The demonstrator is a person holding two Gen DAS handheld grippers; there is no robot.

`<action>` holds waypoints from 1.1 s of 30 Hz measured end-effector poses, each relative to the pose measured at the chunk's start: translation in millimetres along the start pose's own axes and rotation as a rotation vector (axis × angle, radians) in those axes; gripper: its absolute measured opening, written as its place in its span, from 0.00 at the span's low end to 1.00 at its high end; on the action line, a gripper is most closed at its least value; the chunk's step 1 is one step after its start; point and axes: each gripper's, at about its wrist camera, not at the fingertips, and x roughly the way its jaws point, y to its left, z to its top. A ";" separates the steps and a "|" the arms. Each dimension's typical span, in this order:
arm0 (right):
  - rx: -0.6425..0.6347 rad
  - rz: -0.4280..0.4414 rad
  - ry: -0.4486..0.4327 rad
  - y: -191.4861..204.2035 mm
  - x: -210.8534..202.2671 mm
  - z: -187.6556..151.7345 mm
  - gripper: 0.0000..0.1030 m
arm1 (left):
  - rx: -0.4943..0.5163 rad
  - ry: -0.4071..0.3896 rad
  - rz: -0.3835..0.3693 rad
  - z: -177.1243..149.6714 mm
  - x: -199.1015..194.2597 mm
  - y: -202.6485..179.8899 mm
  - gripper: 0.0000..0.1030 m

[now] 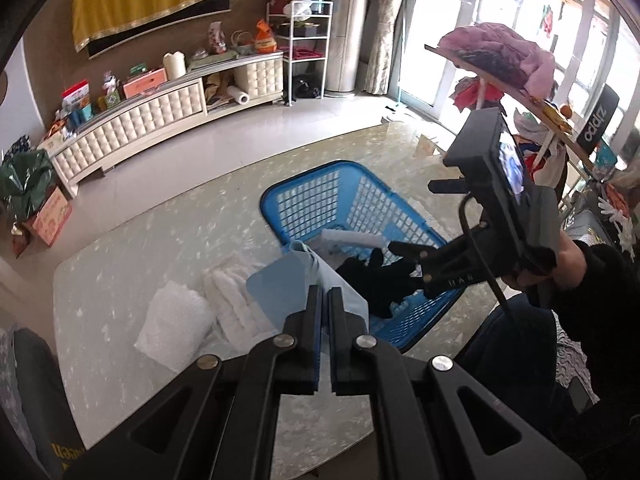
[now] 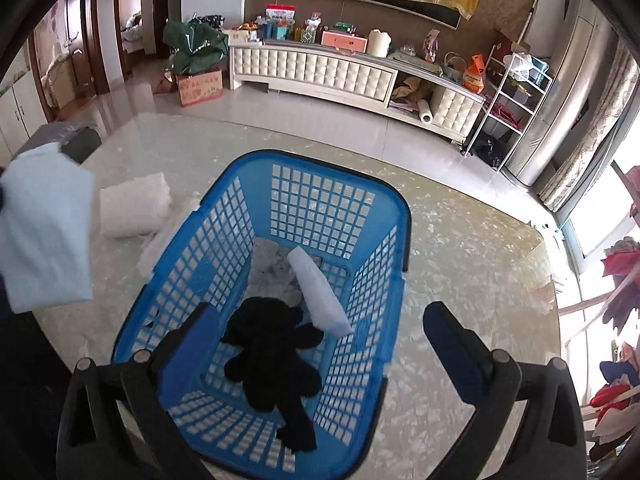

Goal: Organize soft objects
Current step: 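Carry the light blue cloth over the basket and release it with the left tool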

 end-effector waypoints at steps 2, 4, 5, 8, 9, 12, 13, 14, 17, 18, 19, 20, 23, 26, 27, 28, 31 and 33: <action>0.007 -0.001 -0.013 -1.8 -7.6 -6.0 0.99 | 0.013 0.004 0.003 4.0 1.2 -6.3 0.02; 0.019 0.000 -0.024 -6.5 -12.4 -10.7 0.99 | 0.030 0.008 0.007 9.0 3.2 -13.5 0.02; 0.025 0.000 -0.026 -8.8 -14.5 -12.6 0.99 | 0.039 0.012 0.008 12.1 5.4 -18.0 0.02; 0.044 0.003 -0.030 -13.3 -19.2 -22.7 1.00 | 0.062 0.020 0.004 18.8 12.1 -28.2 0.02; 0.049 0.002 -0.030 -15.5 -20.1 -26.0 0.99 | 0.067 0.022 0.002 20.0 13.3 -30.5 0.02; 0.065 0.004 -0.030 -22.6 -20.6 -33.6 1.00 | 0.095 0.034 -0.007 25.6 22.6 -42.3 0.02; 0.073 0.003 -0.030 -26.1 -21.3 -36.9 1.00 | 0.101 0.038 -0.011 27.0 25.1 -45.3 0.02; 0.077 0.004 -0.030 -27.4 -21.2 -38.8 0.99 | 0.109 0.045 -0.020 29.0 29.8 -49.7 0.02; 0.098 0.008 -0.028 -32.7 -19.7 -44.5 0.99 | 0.127 0.063 -0.036 33.2 42.7 -58.9 0.02; 0.106 0.008 -0.025 -33.7 -19.5 -45.7 1.00 | 0.133 0.069 -0.038 33.9 46.4 -61.6 0.02; 0.113 0.009 -0.021 -35.9 -18.5 -48.0 0.99 | 0.137 0.075 -0.041 34.9 50.1 -64.1 0.02; 0.118 0.009 -0.017 -36.1 -18.2 -48.8 0.99 | 0.141 0.083 -0.047 35.7 54.6 -65.8 0.02; 0.132 0.011 -0.008 -40.5 -16.0 -54.0 0.99 | 0.149 0.101 -0.061 39.4 69.4 -70.0 0.02; 0.141 0.013 0.003 -43.1 -13.5 -55.5 1.00 | 0.147 0.118 -0.075 42.5 85.4 -70.2 0.02; 0.144 0.012 0.008 -44.5 -11.7 -56.3 1.00 | 0.147 0.124 -0.075 43.2 91.5 -70.5 0.02; 0.146 0.013 0.016 -44.8 -8.9 -55.5 0.99 | 0.148 0.128 -0.077 44.0 95.8 -71.7 0.02; 0.144 0.020 0.027 -45.6 -4.3 -54.6 0.99 | 0.160 0.151 -0.074 43.9 113.5 -70.1 0.02; 0.147 0.024 0.032 -44.4 -0.8 -53.4 1.00 | 0.177 0.160 -0.057 43.9 127.1 -67.8 0.02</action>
